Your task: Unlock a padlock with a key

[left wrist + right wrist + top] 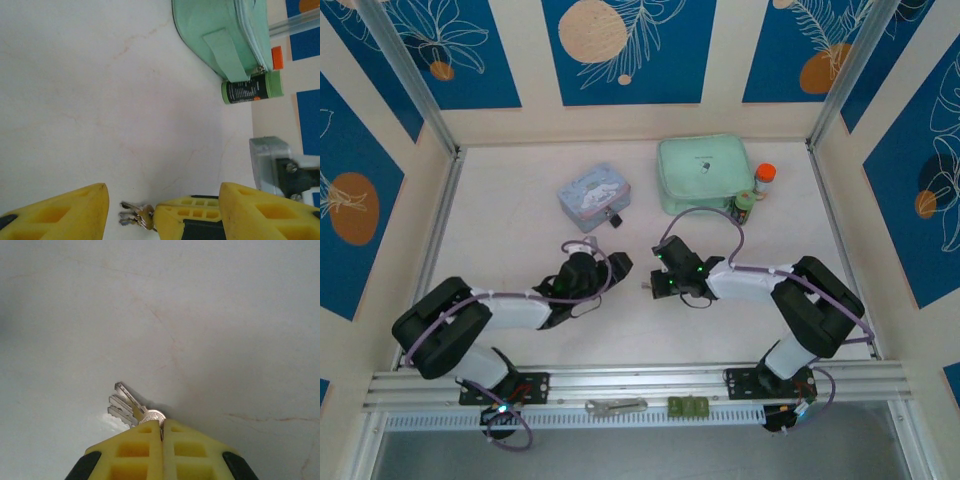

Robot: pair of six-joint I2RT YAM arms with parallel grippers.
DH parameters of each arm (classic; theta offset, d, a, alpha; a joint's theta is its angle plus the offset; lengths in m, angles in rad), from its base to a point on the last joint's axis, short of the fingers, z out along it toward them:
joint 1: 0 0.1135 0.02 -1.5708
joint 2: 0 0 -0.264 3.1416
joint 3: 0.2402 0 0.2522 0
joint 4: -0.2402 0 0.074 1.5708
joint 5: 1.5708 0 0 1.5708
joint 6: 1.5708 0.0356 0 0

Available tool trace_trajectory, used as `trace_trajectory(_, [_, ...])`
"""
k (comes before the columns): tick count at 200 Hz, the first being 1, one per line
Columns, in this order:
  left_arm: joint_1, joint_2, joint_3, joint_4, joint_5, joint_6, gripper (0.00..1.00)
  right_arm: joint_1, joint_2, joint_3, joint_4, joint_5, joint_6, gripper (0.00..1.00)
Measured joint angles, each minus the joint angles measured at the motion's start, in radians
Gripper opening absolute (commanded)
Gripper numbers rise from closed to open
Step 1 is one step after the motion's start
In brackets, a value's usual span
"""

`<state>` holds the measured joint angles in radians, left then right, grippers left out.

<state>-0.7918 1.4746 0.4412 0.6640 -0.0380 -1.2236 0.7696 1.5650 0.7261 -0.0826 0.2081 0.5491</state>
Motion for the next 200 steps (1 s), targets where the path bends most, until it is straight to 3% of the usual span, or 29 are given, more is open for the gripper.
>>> trace_trajectory(95, [-0.043,0.096,0.018,0.061,0.018,-0.062,0.58,-0.057,-0.09,-0.004,-0.006,-0.043,0.054,0.0])
trace_trajectory(125, [-0.043,0.092,0.028,0.056,0.01,-0.058,0.59,-0.044,-0.042,0.048,-0.084,-0.021,0.061,0.01])
trace_trajectory(136, [-0.043,0.081,0.028,0.047,0.003,-0.055,0.6,-0.036,-0.019,0.053,-0.107,-0.02,0.067,0.07])
trace_trajectory(150, [-0.043,0.058,0.028,0.029,-0.007,-0.05,0.61,-0.01,0.0,0.054,-0.148,-0.017,0.073,0.28])
trace_trajectory(168, [-0.043,0.019,0.028,-0.002,-0.026,-0.034,0.61,0.038,0.006,0.056,-0.202,-0.015,0.068,0.44])
trace_trajectory(200, [-0.043,-0.041,0.028,-0.059,-0.061,0.0,0.62,0.061,-0.012,0.06,-0.234,0.01,0.061,0.53])
